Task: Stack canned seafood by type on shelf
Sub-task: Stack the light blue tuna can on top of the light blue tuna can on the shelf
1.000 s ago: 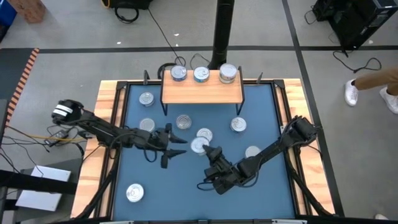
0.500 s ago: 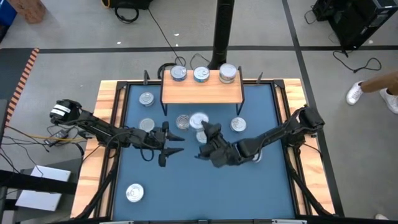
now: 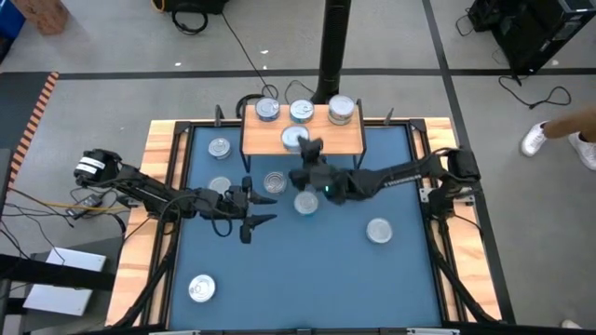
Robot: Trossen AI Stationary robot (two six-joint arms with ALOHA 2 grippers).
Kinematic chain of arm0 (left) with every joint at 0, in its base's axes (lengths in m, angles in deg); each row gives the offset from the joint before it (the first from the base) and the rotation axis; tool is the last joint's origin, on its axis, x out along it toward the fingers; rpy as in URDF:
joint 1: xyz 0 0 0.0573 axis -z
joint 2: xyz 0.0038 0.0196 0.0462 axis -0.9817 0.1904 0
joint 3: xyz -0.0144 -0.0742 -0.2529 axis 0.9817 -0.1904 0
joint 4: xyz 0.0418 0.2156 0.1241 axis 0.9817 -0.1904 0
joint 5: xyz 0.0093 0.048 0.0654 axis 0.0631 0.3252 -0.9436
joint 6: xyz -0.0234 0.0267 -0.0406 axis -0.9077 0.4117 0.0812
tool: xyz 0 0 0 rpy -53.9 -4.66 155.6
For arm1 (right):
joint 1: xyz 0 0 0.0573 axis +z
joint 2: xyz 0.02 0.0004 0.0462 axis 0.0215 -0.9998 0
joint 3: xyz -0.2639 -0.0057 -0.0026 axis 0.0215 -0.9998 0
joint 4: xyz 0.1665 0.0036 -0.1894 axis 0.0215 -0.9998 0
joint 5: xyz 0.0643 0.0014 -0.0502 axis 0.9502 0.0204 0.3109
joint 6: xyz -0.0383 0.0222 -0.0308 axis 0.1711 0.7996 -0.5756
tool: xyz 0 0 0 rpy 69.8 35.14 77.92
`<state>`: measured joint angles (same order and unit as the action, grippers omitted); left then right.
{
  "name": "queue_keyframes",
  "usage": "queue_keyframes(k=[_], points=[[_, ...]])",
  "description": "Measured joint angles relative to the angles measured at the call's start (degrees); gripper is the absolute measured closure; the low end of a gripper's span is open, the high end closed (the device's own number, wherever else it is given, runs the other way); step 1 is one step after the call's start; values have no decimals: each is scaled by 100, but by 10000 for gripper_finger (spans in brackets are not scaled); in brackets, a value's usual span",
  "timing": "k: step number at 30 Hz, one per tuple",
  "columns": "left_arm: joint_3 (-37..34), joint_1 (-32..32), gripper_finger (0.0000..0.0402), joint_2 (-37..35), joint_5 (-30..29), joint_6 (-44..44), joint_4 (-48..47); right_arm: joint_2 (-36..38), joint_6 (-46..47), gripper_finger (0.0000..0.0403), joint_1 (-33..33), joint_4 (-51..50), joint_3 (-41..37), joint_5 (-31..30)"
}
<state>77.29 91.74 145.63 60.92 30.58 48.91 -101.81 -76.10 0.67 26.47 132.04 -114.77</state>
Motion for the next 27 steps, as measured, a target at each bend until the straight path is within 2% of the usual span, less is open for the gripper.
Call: queue_keyframes(k=[6, 13, 22, 27], points=[[0, -7, 202, 0, 1, 146, 35, -4, -139, 258, -778, 31, 0, 559], [0, -7, 202, 0, 1, 141, 26, -4, -218, 258, -1378, 90, 0, 1245], [2, -7, 202, 0, 2, 143, 31, -9, 138, 258, -1838, 87, -1, 1900], [2, -45, 202, 0, 3, 146, 32, -20, 503, 258, -1964, -435, 380, 2181]])
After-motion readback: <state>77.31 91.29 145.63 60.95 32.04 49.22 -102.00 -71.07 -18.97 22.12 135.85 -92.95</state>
